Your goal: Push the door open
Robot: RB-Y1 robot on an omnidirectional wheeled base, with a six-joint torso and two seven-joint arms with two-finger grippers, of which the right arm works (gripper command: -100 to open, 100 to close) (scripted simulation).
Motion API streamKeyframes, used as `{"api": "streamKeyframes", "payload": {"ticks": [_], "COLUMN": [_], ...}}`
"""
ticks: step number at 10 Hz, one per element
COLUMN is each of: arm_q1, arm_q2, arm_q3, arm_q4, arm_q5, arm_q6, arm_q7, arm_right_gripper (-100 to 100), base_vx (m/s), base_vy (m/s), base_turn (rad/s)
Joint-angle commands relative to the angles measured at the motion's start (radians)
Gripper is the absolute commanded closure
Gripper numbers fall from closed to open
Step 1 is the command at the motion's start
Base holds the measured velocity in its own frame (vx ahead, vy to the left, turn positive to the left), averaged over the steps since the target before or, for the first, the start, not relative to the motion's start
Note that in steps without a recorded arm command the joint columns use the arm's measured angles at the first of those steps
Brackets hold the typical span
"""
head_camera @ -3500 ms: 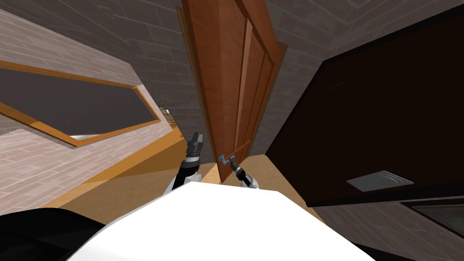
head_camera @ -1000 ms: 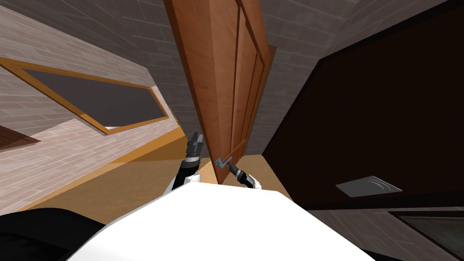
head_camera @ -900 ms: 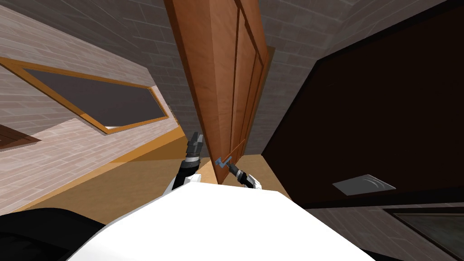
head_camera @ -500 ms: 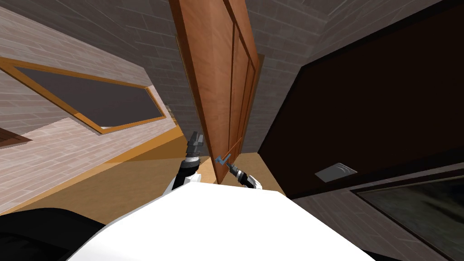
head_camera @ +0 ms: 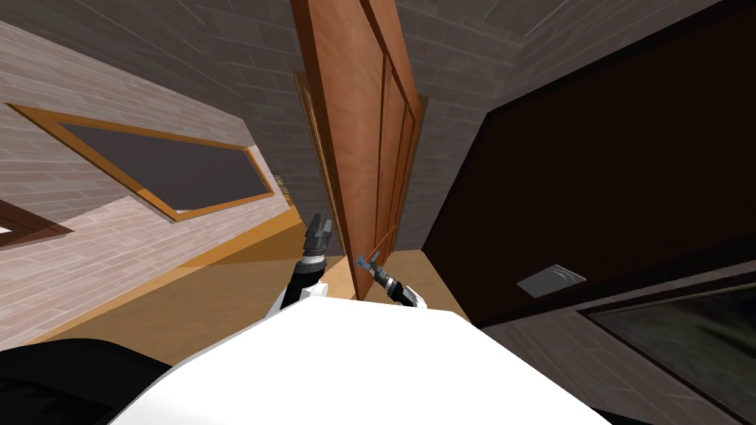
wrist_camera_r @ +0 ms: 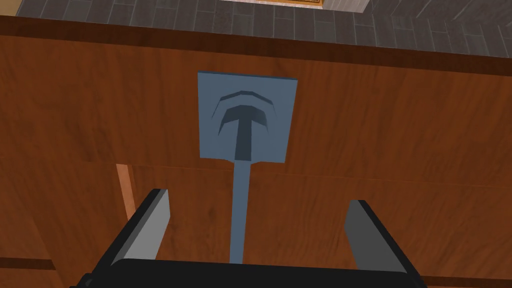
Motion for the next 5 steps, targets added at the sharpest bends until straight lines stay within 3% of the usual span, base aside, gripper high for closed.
{"api": "streamKeyframes", "payload": {"ticks": [1,2,3,5], "arm_q1": [0.001,0.001,0.001,0.001], "arm_q2": [0.007,0.004,0.004,0.004], "arm_q3": [-0.003,-0.002,-0.002,-0.002], "arm_q4": [0.004,0.001,0.001,0.001], "arm_q5": [-0.003,-0.001,-0.001,-0.001], "arm_q6": [-0.001,0.000,0.000,0.000], "arm_q7": [0.009,0.005,0.005,0.005], "arm_right_gripper": [-100,-100,100,100], "base_vx": [0.107,0.052,-0.001,-0.019], "base_vy": [0.139,0.068,-0.006,-0.027], "base_turn": [0.085,0.007,-0.011,0.002]}}
